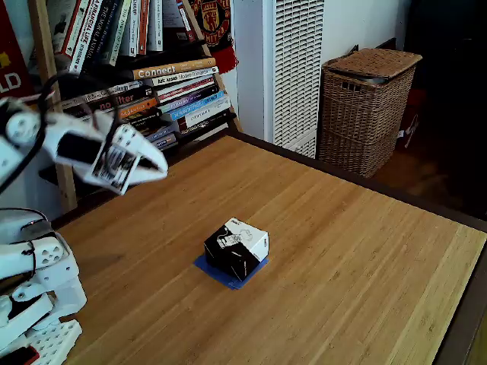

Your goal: Push the box on top of the target

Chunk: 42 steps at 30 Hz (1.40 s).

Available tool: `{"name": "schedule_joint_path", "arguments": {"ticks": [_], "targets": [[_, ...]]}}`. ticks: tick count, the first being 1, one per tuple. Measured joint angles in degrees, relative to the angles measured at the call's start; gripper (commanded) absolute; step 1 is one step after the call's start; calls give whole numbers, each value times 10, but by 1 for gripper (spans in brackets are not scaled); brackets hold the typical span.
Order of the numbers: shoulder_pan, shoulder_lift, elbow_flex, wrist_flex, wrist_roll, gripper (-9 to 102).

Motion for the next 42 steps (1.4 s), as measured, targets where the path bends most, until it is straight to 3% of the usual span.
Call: {"name": "schedule_joint_path", "arguments": {"ticks": [21, 42], "targets": [[15, 244, 185, 21, -11, 0], [18, 254, 306, -6, -40, 0]]}}
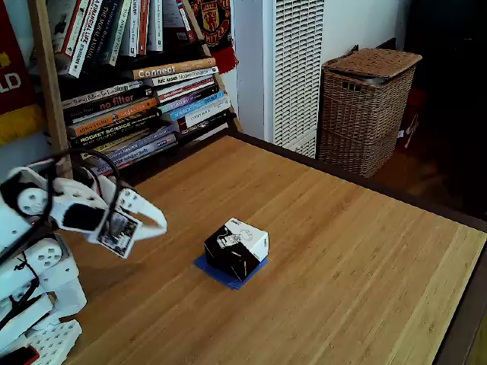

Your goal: Push the box on top of the target

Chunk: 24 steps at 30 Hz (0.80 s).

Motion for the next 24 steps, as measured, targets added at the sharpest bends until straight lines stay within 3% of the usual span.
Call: {"name": "schedule_joint_path", "arguments": {"ticks": [24], "targets": [[0, 0, 69, -43, -6, 0]]}}
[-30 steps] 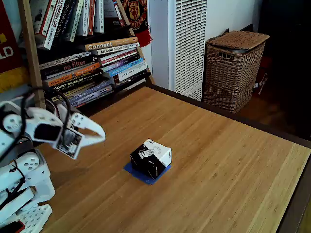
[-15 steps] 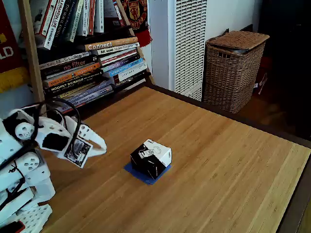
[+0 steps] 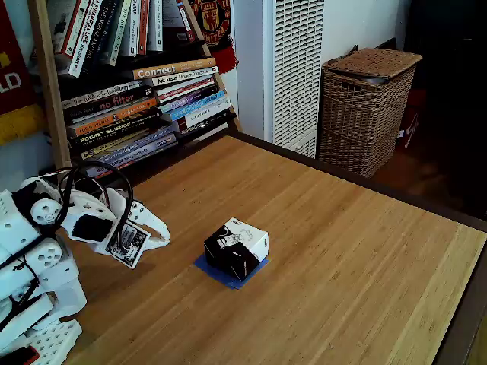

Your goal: Push the box on top of the target

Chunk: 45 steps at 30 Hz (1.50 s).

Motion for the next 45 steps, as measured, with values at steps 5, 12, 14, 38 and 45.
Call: {"name": "schedule_joint_path", "arguments": {"ticks": [5, 12, 14, 38, 45], "targets": [[0, 0, 5, -2, 2, 0], [0, 0, 9, -4, 5, 0], [0, 0, 9, 4, 5, 0], [-4, 0, 9, 94, 32, 0], [-16, 0, 9, 94, 33, 0]]}}
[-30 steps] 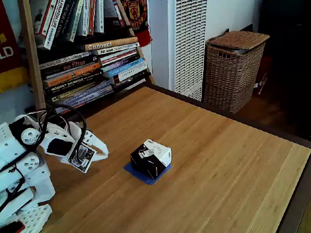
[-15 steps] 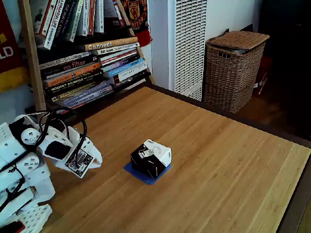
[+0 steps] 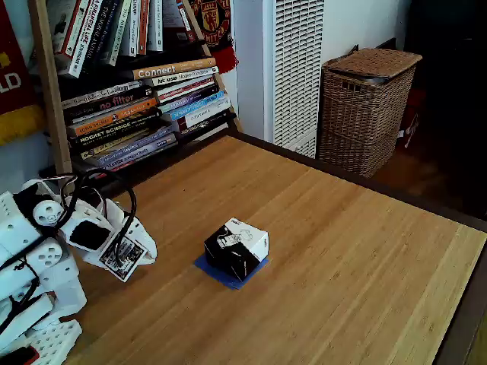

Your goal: Push the box on top of the target

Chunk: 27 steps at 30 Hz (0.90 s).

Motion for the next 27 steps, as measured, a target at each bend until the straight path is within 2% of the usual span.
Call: {"name": "schedule_joint_path", "arguments": {"ticks": [27], "targets": [[-12, 0, 1, 4, 0, 0]]}}
